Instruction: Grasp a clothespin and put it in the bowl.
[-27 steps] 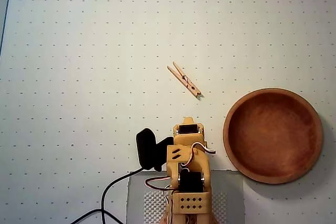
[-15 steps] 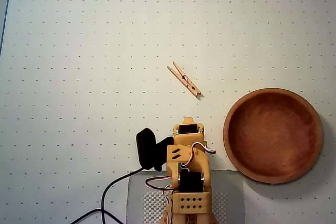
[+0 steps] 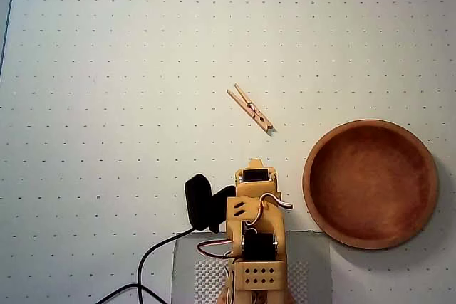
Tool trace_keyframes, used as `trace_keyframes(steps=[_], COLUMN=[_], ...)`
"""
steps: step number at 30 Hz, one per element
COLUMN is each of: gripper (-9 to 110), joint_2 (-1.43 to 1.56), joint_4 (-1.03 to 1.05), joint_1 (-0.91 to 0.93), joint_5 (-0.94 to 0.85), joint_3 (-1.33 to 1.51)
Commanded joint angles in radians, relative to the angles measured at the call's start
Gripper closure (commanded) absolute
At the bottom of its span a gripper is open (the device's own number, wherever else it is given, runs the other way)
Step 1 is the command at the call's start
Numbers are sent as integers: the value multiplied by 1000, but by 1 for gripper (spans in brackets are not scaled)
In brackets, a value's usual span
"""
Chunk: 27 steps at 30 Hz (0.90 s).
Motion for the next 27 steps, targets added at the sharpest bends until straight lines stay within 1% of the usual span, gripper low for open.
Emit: trace_keyframes(steps=[1, 20, 27], gripper=[103, 103, 103], joint_2=[9, 9, 11], joint_4=[5, 5, 3], joint_1=[11, 11, -21], joint_5=[3, 3, 2], joint_3=[-26, -28, -46])
